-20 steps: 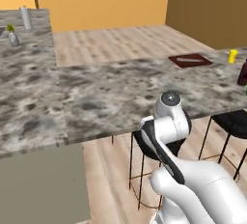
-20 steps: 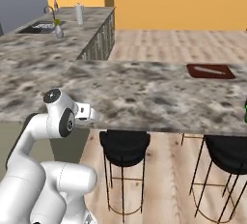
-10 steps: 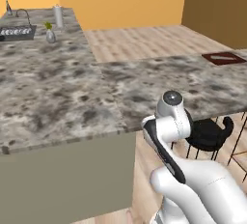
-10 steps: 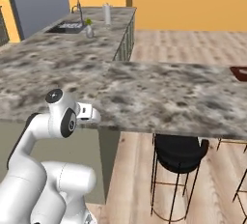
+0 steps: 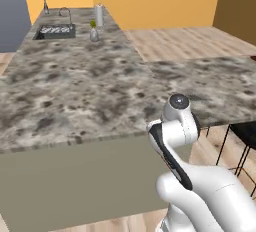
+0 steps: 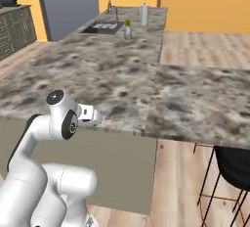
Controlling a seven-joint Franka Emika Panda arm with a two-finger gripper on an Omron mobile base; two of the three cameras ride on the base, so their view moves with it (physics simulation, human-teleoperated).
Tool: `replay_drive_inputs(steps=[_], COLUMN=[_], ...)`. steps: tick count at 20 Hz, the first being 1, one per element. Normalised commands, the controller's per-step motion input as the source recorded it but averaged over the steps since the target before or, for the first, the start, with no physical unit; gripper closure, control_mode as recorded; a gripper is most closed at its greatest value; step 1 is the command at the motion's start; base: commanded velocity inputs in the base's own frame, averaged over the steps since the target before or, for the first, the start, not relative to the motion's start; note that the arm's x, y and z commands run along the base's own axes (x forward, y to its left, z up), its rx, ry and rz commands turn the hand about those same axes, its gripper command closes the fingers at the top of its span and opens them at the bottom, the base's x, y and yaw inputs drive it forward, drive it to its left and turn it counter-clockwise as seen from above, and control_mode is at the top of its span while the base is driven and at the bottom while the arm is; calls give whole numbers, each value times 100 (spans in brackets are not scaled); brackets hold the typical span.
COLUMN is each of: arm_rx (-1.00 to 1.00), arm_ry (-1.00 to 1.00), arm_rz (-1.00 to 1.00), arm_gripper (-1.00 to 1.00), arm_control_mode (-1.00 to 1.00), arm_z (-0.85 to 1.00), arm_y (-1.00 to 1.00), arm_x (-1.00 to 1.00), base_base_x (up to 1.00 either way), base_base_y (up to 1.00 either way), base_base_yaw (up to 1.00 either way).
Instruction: Place the drinks on the dining counter in a tight cluster.
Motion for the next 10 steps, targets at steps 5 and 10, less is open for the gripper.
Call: replay_drive_inputs(steps=[5, 10], arm_rx=[0, 0], arm_ry=[0, 0], arm_rz=[0, 0], arm_gripper=[-100, -100], arm_control_mode=[100, 100], arm_z=[0, 0], arm_y=[0, 0], arm_x=[0, 0], base_base_x=[3, 13], base_base_y=[92, 93], base_base_yaw=[8, 1])
